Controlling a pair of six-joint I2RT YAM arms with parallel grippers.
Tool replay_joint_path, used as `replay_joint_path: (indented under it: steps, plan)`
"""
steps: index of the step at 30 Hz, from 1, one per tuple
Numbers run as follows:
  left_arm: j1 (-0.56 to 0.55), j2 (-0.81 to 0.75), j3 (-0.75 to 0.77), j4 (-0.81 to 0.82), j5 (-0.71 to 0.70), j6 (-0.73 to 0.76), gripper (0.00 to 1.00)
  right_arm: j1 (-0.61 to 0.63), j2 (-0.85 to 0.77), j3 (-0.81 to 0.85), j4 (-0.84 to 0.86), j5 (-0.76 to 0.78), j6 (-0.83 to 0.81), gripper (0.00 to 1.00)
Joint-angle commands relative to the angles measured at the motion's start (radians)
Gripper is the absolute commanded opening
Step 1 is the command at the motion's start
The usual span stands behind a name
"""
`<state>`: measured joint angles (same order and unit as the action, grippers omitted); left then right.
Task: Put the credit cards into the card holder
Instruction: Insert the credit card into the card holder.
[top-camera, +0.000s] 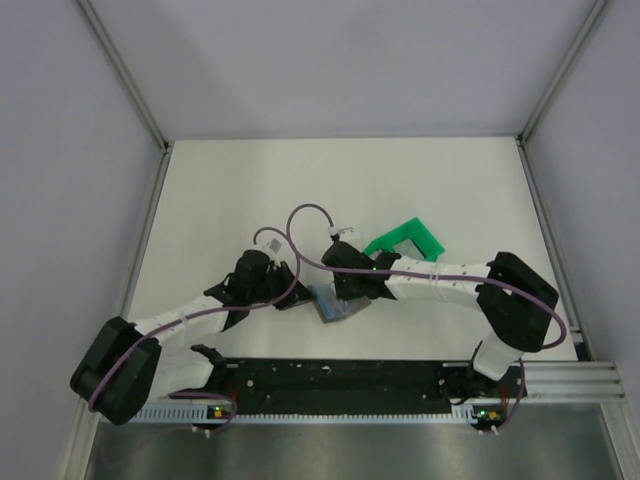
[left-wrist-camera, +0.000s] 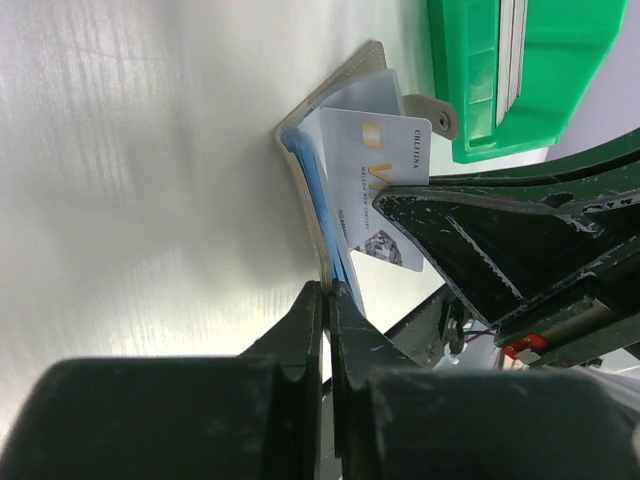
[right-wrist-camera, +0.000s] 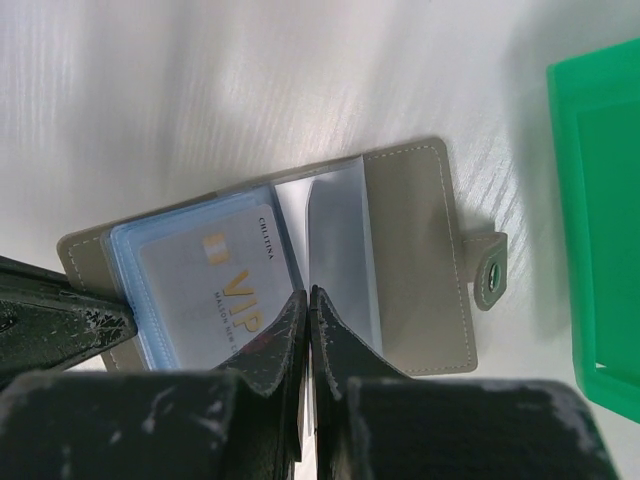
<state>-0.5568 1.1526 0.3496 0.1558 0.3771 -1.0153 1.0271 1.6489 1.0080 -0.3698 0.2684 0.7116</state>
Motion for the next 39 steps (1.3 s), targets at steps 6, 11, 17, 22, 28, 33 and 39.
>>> replay_joint_path:
  steps: [6, 11, 17, 22, 28, 33, 39]
  plan:
    - [-0.005, 0.015, 0.167, -0.246, -0.07, 0.211, 0.0, -0.015, -0.043, -0.02, 0.009, -0.083, 0.011, 0.0]
    - [0.0, 0.022, 0.253, -0.369, -0.069, 0.316, 0.0, -0.015, -0.099, -0.002, 0.011, -0.083, 0.009, 0.0]
    - [0.005, 0.048, 0.292, -0.435, -0.067, 0.365, 0.0, -0.013, -0.169, 0.009, 0.032, -0.044, 0.054, 0.0]
    - [0.008, 0.047, 0.284, -0.417, -0.064, 0.343, 0.0, -0.003, -0.225, -0.038, 0.17, -0.031, 0.1, 0.0]
    - [0.009, 0.041, 0.269, -0.384, -0.06, 0.301, 0.0, 0.063, -0.207, -0.034, 0.218, 0.07, 0.109, 0.0]
    - [0.009, 0.029, 0.249, -0.354, -0.052, 0.265, 0.0, 0.116, -0.172, -0.025, 0.221, 0.155, 0.135, 0.0]
    - [0.009, 0.01, 0.227, -0.335, -0.05, 0.241, 0.0, 0.134, -0.14, -0.022, 0.224, 0.187, 0.143, 0.0]
